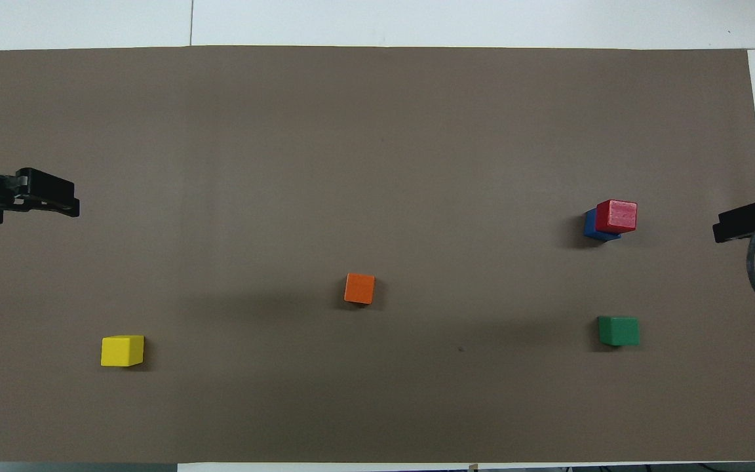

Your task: Transfer red block to right arm and stack on blue block

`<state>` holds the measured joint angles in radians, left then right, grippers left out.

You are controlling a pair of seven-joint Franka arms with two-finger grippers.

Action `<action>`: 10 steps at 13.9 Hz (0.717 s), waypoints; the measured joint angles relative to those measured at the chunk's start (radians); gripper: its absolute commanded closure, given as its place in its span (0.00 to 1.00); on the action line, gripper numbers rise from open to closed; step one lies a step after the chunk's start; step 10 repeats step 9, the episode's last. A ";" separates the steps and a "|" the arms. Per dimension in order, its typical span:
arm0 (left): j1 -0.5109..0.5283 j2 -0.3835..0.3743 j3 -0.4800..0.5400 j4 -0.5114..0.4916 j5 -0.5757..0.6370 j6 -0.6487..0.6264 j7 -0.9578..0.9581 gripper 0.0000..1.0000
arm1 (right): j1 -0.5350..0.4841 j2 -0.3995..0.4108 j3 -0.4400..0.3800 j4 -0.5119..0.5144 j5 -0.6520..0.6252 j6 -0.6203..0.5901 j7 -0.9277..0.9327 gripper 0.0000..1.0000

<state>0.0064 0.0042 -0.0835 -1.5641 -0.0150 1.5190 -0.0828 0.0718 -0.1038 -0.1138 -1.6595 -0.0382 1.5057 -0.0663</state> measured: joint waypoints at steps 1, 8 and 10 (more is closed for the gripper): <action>0.000 0.000 0.000 0.000 0.000 0.000 0.000 0.00 | 0.000 0.001 -0.002 0.005 0.000 -0.003 0.000 0.00; 0.000 0.000 0.000 0.000 0.000 0.000 0.000 0.00 | 0.000 0.024 -0.003 0.039 0.000 -0.063 0.000 0.00; 0.000 0.000 0.000 0.000 0.000 0.000 0.000 0.00 | 0.000 0.024 -0.003 0.039 0.000 -0.063 0.000 0.00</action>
